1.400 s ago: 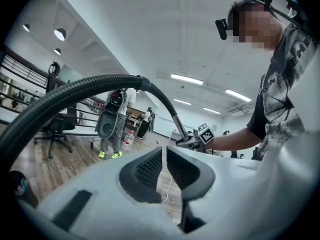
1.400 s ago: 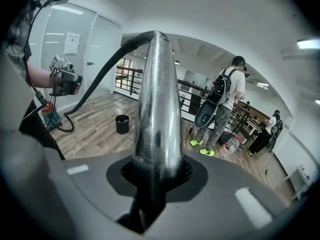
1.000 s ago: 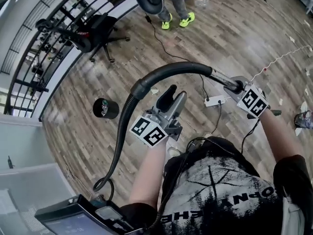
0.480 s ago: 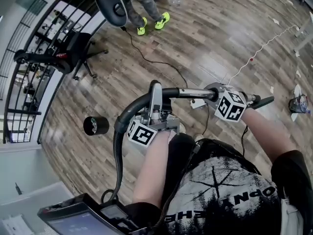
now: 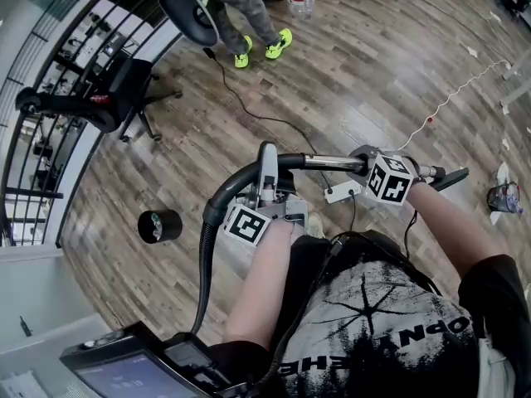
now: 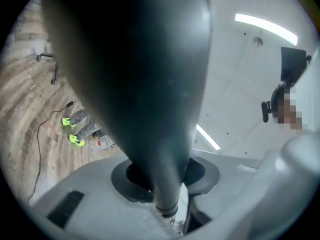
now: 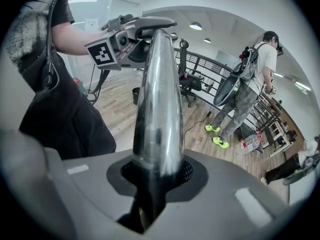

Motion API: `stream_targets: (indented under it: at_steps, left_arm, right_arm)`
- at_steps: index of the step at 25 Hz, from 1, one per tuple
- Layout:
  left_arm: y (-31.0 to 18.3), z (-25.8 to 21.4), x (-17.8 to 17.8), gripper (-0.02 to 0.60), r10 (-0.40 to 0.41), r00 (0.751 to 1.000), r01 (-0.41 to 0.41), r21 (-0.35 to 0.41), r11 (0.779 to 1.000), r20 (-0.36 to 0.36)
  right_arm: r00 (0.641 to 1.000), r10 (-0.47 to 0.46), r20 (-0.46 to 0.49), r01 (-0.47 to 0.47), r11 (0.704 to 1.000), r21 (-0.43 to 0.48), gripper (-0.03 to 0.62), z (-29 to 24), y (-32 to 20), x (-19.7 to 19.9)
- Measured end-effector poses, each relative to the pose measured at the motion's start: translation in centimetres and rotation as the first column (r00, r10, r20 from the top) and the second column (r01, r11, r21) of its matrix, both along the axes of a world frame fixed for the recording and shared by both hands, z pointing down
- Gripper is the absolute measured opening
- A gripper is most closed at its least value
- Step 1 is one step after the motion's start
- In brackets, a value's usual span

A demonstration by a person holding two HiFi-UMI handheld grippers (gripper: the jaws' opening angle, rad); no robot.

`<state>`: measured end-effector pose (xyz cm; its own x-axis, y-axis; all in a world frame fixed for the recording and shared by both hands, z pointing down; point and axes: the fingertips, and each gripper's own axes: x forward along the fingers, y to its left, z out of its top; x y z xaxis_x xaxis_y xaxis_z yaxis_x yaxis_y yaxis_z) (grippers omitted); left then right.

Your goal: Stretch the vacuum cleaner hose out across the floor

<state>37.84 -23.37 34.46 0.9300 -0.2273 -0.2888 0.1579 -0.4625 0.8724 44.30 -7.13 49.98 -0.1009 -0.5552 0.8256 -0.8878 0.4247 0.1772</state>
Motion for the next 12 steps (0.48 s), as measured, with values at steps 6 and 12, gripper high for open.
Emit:
stream_targets:
  at_steps: [6,12]
  left_arm:
    - [-3.5,1.5,4.0,0.115,-0.061,0.996,0.067,-0.074,0.995,0.071]
    - [-4.6,2.7,5.2,0.114,-0.158,0.985,0.168,-0.163,0.972,0.072]
  right_arm:
    - [0.999,-0.039,-0.004,0.039,0.999,-0.021,0.083,0.4,-3.2,4.7]
    - [0.990,-0.143,-0.009,0.143,0.989,-0.037,0.083,1.3,-5.0,7.5]
